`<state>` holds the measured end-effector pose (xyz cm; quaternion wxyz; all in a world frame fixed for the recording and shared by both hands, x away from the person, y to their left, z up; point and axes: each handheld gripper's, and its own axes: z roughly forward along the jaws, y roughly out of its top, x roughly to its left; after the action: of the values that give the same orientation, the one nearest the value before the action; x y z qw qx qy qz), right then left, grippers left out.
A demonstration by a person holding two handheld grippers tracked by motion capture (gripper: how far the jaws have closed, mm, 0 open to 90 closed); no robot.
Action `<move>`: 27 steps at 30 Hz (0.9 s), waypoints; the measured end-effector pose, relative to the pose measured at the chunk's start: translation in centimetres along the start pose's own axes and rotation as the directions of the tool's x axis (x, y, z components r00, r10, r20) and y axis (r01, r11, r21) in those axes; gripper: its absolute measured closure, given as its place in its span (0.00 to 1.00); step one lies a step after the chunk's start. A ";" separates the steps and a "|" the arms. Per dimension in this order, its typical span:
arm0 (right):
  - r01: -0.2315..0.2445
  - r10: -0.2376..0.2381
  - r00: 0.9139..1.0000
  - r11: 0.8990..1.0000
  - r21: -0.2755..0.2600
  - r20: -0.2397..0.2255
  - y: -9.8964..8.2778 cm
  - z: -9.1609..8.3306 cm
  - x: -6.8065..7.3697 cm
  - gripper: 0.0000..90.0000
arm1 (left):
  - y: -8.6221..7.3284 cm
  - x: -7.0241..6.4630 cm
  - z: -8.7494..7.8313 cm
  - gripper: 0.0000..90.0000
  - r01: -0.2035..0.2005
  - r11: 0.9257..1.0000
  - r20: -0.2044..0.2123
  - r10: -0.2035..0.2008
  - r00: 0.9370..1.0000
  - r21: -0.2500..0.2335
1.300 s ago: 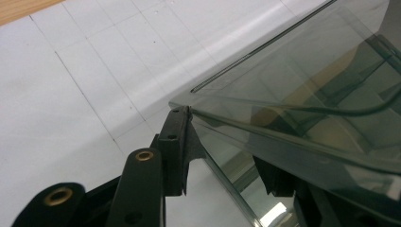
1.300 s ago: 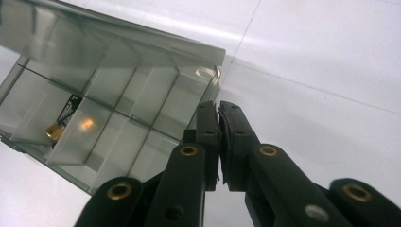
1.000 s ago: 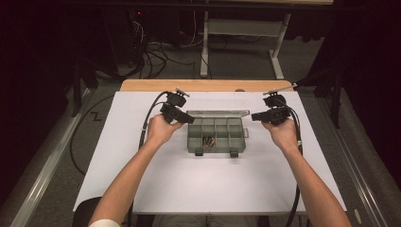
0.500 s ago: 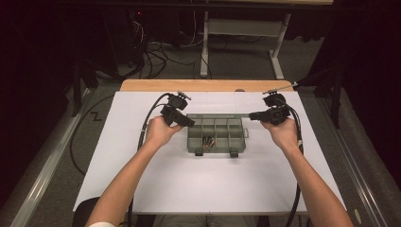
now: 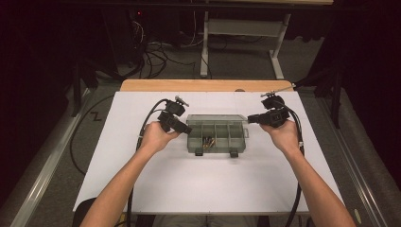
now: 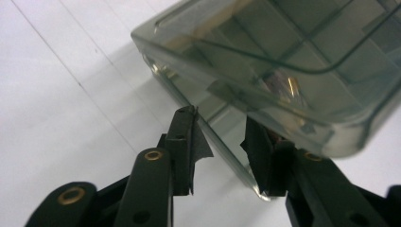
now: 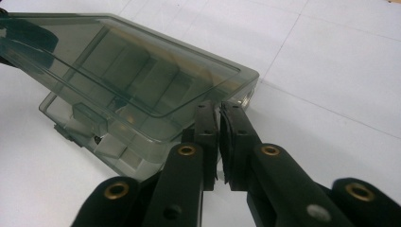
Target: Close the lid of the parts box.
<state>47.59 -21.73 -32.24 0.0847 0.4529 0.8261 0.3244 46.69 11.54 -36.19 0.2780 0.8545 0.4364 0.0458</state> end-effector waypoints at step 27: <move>0.105 -0.102 0.992 0.993 0.046 -0.070 -5.0 3.3 1.7 1.00 | -3.7 -2.2 1.0 0.78 -0.013 0.990 0.002 0.013 1.000 -0.140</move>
<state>44.54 -20.78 -37.61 0.0621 0.4003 0.8586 0.3143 42.99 11.12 -38.57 0.3374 0.8359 0.4261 0.0770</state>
